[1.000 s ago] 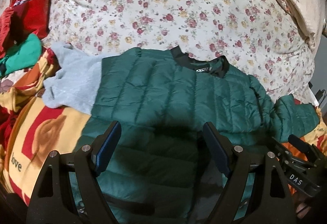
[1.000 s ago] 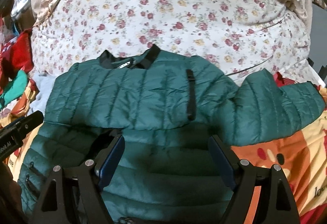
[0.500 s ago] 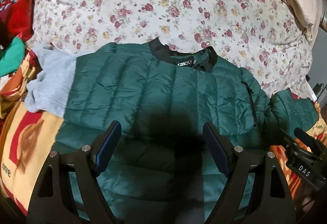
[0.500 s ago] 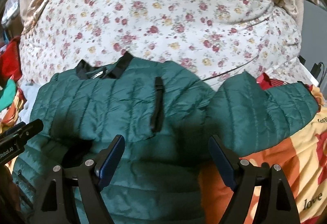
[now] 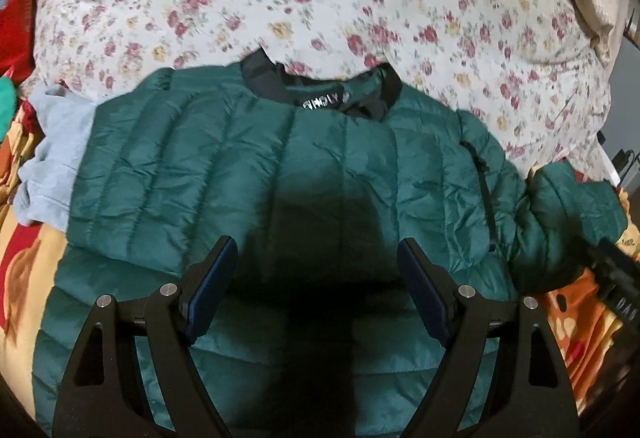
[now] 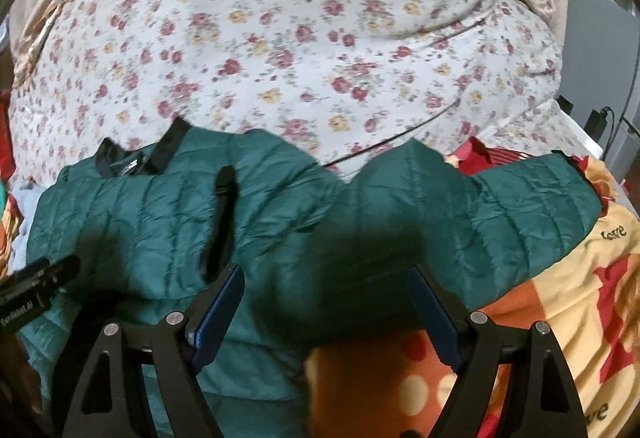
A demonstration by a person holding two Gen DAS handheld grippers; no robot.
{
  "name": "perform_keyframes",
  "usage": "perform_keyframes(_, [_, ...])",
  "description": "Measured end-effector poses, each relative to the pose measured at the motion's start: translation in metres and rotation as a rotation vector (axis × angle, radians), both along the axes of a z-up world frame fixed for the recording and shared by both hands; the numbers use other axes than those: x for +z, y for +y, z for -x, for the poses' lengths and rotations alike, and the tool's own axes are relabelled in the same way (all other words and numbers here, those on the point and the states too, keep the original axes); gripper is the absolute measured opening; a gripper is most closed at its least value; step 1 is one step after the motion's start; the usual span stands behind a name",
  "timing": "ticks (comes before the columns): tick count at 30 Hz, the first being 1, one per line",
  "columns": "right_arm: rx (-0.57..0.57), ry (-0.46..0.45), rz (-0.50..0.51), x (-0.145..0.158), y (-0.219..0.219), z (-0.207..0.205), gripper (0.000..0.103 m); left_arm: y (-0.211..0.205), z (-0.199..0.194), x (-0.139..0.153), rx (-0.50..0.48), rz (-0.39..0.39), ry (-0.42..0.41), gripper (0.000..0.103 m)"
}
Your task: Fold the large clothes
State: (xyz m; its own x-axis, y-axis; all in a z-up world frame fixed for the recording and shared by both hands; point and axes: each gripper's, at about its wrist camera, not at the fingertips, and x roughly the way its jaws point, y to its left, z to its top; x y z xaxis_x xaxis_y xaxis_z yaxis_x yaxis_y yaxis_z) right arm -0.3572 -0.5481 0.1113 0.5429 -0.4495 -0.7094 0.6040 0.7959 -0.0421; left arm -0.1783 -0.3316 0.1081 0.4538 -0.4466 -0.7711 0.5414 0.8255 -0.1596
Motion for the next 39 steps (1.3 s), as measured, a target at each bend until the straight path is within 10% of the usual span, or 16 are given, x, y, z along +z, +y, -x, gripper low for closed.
perform_keyframes(20, [-0.558,-0.043,-0.072,-0.018,-0.22,0.104,0.082,0.029,-0.01,0.002,0.031,0.037,0.014,0.082])
perform_keyframes(23, [-0.53,-0.112,-0.086,-0.021,-0.234,0.107,0.077,0.033,-0.012,-0.002,0.038,0.02,0.019,0.082])
perform_keyframes(24, [-0.526,-0.117,-0.078,-0.022,-0.234,0.106,0.049,0.034,-0.014,-0.003,0.042,0.013,0.019,0.082])
perform_keyframes(27, [-0.463,-0.159,-0.15,-0.018,-0.232,0.105,0.017,0.041,-0.018,-0.004,0.059,0.011,0.019,0.082])
perform_keyframes(39, [-0.083,-0.36,-0.248,0.05,-0.12,0.078,0.014,0.073,-0.02,0.013,0.082,0.032,-0.029,0.082])
